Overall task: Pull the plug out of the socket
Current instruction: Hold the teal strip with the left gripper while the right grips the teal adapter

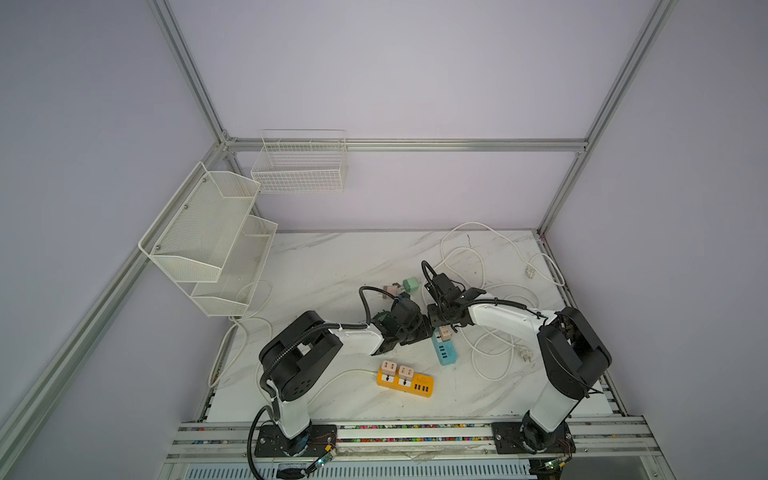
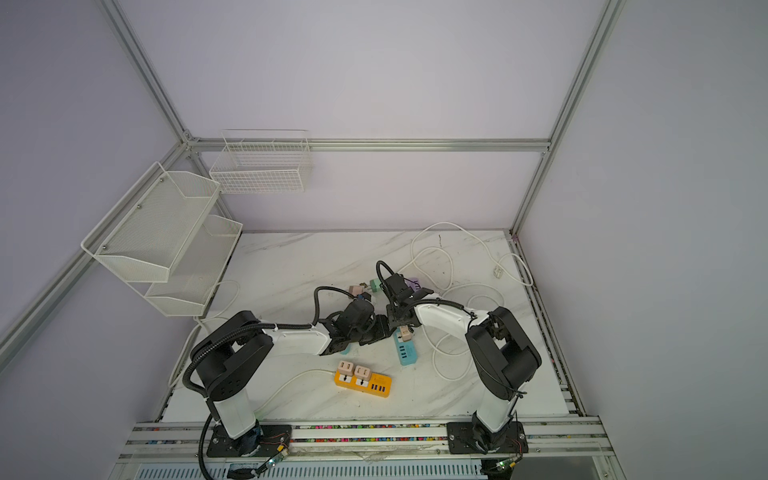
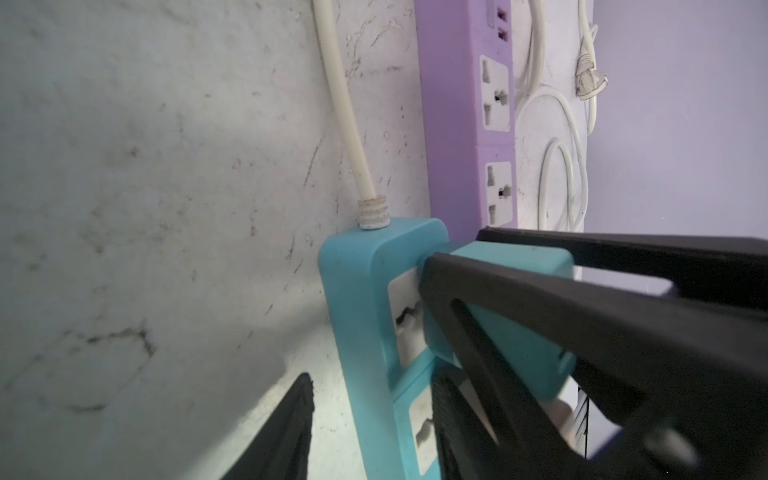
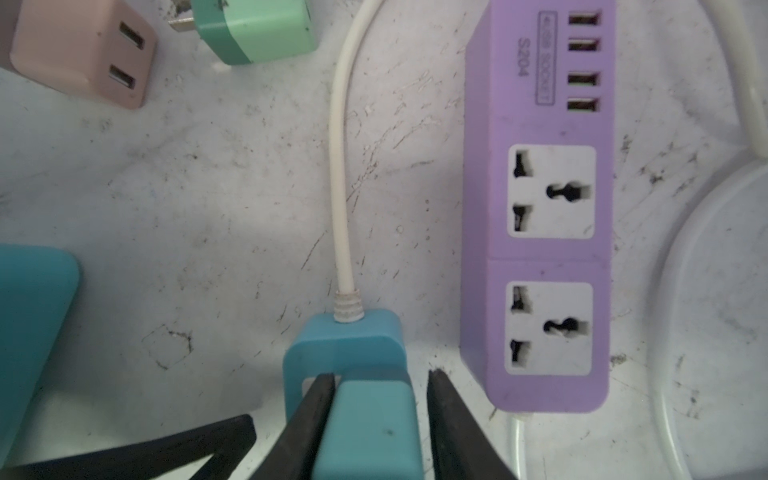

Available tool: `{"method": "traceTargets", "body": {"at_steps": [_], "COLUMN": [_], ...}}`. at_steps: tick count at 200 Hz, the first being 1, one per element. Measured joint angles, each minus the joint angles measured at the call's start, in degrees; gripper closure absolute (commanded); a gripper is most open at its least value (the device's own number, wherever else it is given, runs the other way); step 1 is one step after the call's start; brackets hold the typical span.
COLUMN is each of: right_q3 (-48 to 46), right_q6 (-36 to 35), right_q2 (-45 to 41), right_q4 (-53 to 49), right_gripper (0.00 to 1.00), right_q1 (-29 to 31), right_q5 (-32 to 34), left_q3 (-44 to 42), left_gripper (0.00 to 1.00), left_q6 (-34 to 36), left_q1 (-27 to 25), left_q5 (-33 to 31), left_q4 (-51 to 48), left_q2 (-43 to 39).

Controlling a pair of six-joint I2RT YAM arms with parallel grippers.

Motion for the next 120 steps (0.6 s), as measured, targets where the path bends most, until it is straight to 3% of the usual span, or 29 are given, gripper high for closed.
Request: {"method": "traceTargets", "body": {"at_steps": [120], "right_q3": [-0.1], "right_q6": [-1.6], "right_q2": [0.1], "right_q4": [-0.2], "right_gripper": [0.59], "right_q1": [-0.3], "right_q5": [-1.1], "left_q3": [2.0], "left_gripper": [0.63], "left_q6": [-1.3], "left_q1": [0.3], "left_q5": [1.6], "left_q4": [1.9], "left_q2": [3.7]}}
